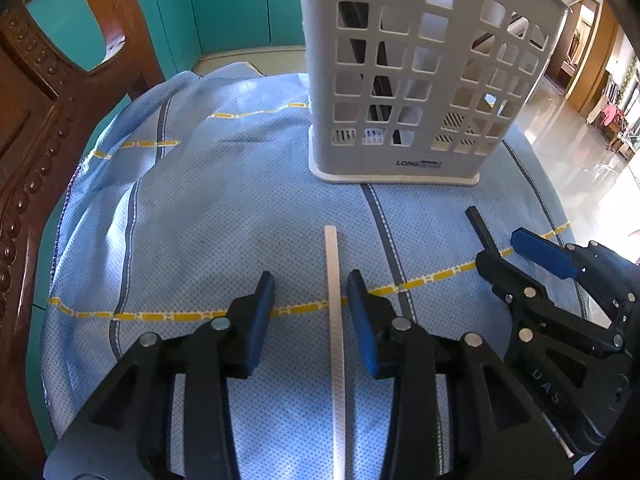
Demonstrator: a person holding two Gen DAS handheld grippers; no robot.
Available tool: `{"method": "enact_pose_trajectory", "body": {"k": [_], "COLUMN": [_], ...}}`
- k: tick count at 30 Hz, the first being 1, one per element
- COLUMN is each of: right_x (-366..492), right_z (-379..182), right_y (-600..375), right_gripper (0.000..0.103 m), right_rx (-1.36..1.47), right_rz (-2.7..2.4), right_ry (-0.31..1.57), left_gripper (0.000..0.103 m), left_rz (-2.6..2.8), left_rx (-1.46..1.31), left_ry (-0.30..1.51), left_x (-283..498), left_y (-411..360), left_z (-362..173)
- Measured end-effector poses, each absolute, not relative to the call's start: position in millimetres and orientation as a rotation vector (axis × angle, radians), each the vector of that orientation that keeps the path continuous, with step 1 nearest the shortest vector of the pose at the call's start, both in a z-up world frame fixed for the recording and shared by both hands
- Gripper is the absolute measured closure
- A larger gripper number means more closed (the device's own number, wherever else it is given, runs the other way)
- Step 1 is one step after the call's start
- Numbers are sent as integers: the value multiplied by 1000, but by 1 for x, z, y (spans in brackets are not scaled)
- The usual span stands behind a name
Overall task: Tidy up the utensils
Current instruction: 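Close the left tool on a white chopstick while the right tool grips a black one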
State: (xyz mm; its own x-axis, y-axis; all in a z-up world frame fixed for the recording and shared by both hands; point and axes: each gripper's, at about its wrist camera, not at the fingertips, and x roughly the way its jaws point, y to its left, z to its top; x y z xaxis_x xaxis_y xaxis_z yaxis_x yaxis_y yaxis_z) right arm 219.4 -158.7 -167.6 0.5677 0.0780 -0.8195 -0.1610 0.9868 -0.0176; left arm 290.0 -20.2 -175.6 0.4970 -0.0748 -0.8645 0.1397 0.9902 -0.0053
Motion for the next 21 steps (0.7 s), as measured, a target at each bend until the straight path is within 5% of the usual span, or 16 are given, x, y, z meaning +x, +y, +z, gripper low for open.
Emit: {"method": "enact_pose_trajectory", "body": {"k": [15,18,21], "right_x": [219,219,218], "right_z": [-167,-166,-166], "right_y": [-157,-153,-151], "right_gripper": [65,81,95], "right_rx": [-99,-99,-97], "right_rz": [144,171,193], "right_ry": [955,957,962], "left_gripper": [61,63,83], "left_rz": [-120,-122,-129], "left_rx": [62,58,59], "left_ry": [1041,1041,1038], "left_x": [284,284,282], "left_y": [-19,-19,-23], "left_z": [-177,-177,-176]}}
